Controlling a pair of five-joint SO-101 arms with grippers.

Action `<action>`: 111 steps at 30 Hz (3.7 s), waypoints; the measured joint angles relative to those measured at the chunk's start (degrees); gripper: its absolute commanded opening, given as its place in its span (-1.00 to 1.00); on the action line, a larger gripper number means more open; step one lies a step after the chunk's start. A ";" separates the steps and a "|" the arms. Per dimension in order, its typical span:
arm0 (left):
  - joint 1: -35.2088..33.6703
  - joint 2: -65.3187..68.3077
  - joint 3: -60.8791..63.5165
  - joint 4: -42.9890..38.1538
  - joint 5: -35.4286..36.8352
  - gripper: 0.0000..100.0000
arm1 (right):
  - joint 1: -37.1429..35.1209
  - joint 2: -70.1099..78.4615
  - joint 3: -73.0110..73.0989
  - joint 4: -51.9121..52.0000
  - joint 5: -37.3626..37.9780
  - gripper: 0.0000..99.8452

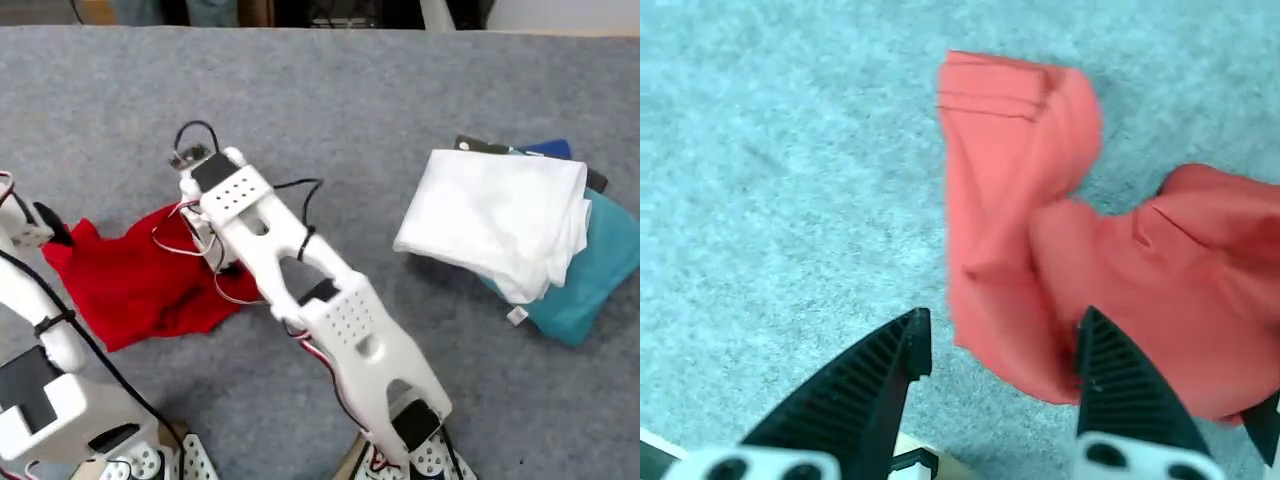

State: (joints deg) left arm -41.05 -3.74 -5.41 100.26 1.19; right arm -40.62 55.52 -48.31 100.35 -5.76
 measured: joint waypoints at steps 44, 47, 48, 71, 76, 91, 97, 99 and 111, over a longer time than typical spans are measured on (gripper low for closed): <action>5.27 0.00 -0.18 -2.37 -2.11 -0.51 | 18.81 -48.09 34.37 -0.18 15.82 -0.58; 5.27 0.00 -0.18 -2.37 -2.11 -0.51 | 18.90 -42.29 26.64 0.00 15.82 -0.58; 5.27 0.00 -0.18 -2.37 -2.11 -0.51 | 18.55 -39.91 24.18 0.00 15.82 -0.58; 5.36 0.00 2.81 -3.69 -2.11 -0.51 | 14.07 5.63 -17.76 0.35 23.38 -0.58; 5.45 0.00 3.43 -3.78 -2.11 -0.51 | 14.07 9.76 -17.76 -0.09 23.38 -0.58; 5.54 0.00 3.78 -4.75 -2.11 -0.51 | 14.24 7.91 -19.87 -0.26 23.38 -0.58; 5.54 0.00 3.78 -4.75 -2.11 -0.51 | 14.24 9.23 -19.87 -4.13 23.38 -0.58; 5.54 0.00 3.78 -4.75 -2.11 -0.51 | 14.24 11.16 -19.87 -5.54 23.38 -0.58; 5.54 0.00 3.78 -4.75 -2.11 -0.51 | 14.68 13.36 -21.71 -4.75 23.30 -0.97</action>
State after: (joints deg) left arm -35.52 -3.74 -1.63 95.52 -0.92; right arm -25.93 68.88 -70.02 95.60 17.54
